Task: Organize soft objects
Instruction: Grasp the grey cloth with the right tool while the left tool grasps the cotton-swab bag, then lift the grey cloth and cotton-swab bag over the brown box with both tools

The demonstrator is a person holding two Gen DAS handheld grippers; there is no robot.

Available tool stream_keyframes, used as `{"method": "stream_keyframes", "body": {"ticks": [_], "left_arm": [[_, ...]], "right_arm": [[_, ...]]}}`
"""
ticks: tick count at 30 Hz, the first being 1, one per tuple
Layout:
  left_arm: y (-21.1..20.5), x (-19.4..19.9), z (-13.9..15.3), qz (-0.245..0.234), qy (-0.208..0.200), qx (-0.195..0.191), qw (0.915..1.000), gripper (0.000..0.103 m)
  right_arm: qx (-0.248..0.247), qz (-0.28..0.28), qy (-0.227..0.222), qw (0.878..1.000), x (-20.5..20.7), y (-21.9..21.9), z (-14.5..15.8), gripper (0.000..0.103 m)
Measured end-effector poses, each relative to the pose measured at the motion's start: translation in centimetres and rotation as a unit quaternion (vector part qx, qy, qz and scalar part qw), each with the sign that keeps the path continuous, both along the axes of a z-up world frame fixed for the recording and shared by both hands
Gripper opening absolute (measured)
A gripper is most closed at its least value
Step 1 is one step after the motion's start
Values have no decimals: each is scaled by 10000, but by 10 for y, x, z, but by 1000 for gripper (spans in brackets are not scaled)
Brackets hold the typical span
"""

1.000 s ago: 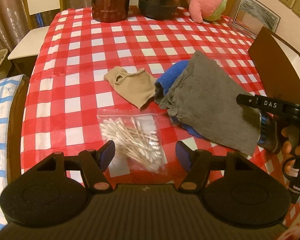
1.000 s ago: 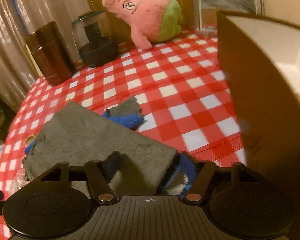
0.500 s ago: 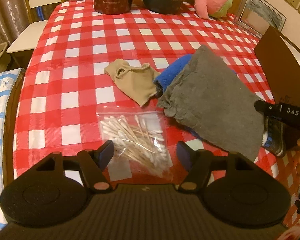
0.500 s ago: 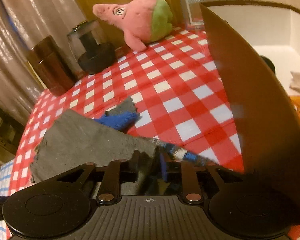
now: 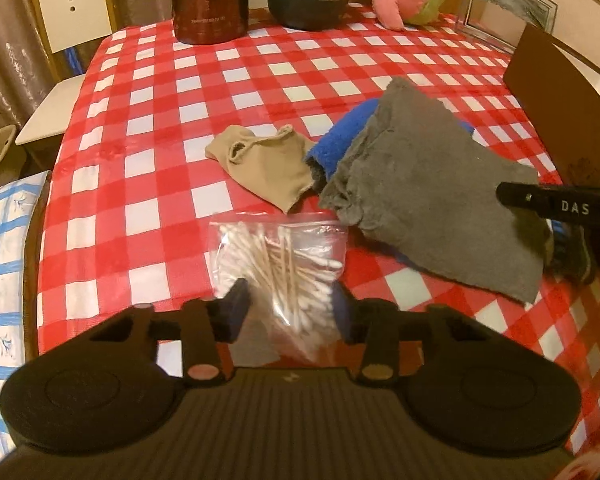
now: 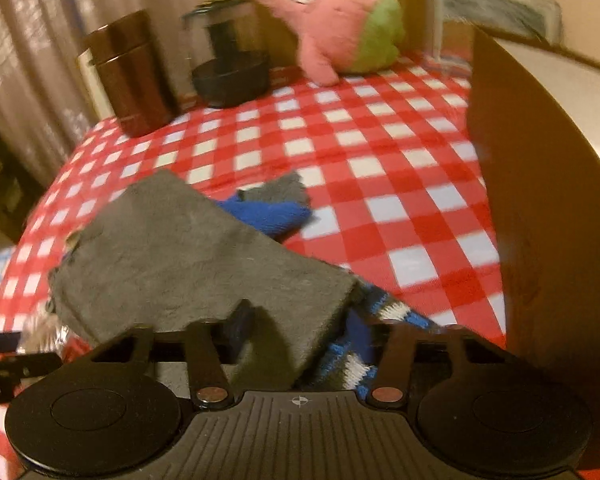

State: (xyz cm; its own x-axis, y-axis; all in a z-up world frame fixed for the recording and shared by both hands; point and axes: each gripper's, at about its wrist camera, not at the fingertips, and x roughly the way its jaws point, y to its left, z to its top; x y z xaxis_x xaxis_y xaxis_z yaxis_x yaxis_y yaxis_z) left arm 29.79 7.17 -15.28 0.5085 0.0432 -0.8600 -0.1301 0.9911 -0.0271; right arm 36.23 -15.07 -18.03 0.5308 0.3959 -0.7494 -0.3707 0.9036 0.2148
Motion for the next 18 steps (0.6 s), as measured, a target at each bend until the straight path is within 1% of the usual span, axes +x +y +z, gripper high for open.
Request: {"method": "stream_keyframes", "body": {"ticks": [1, 2, 3, 5, 7, 10, 18], "left_arm": [[0, -2, 1, -11, -2, -5, 10000, 32], [1, -3, 2, -16, -9, -19, 10000, 30], [2, -4, 3, -19, -16, -38, 10000, 29], [3, -7, 5, -31, -37, -38, 10000, 24], [3, -10, 8, -37, -70, -20, 10000, 21], [5, -15, 13, -20, -106, -62, 9999, 20], [4, -32, 31, -37, -294, 21, 9996, 19]], "right_arm": [[-116, 55, -118, 9998, -3, 3, 2, 30], [-253, 111, -236, 9993, -6, 5, 4, 15], [-351, 164, -349, 9986, -9, 6, 6, 9], [-327, 226, -448, 9982, -14, 2, 9, 5], [-298, 265, -627, 9972, -22, 0, 16, 5], [-127, 297, -886, 9955, -34, -4, 31, 4], [297, 384, -1584, 9862, -56, -12, 88, 3]]}}
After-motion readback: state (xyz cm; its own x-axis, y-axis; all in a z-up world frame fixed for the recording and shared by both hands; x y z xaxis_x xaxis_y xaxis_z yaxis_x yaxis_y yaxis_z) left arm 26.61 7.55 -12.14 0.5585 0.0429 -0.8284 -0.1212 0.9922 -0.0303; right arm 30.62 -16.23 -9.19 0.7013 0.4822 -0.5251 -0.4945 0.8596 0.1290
